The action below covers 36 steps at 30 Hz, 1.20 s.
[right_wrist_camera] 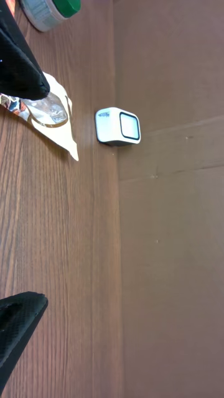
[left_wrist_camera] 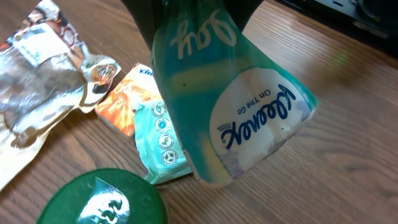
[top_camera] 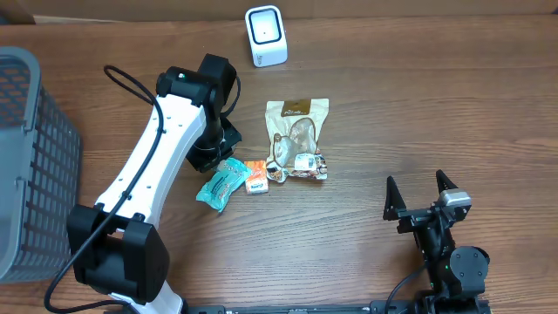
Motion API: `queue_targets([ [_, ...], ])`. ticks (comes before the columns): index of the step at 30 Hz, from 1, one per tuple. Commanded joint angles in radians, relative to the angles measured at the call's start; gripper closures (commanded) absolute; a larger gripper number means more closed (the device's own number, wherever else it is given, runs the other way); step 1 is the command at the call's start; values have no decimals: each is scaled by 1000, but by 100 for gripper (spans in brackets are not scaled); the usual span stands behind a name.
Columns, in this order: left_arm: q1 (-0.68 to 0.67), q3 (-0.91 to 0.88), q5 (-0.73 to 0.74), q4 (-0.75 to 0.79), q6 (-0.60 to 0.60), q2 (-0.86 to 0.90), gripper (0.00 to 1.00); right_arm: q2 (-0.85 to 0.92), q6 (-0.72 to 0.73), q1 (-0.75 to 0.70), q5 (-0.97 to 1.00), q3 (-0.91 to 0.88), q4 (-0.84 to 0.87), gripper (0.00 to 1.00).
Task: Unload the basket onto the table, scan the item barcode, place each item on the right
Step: 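Lower the Kleenex pack beside the tissue pack and release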
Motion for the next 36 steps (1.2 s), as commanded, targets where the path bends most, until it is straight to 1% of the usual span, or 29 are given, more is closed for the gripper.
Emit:
queue_targets([
  [1,-7,-7,-14,-12,-126,-2,95,-8,4,-3,-2,-10,5,0],
  [6,-7,-8,-23,-13,-198,-2,96,-8,4,-3,-2,-10,5,0],
  [9,-7,-12,-57,-24,-290,-2,96,-8,4,-3,-2,-10,5,0],
  [15,-7,-60,-72,-25,-431,-2,96,-8,4,-3,-2,-10,5,0],
  [23,-6,-161,-122,56,-434,-2,96,-8,4,-3,-2,-10,5,0],
  [24,-6,-171,-123,70,-425,-2,96,-8,4,-3,-2,-10,5,0],
  [29,-6,-232,-110,201,-307,-2,96,-8,4,-3,-2,-10,5,0],
  [36,-6,-240,-105,207,-290,-2,96,-8,4,-3,-2,-10,5,0],
])
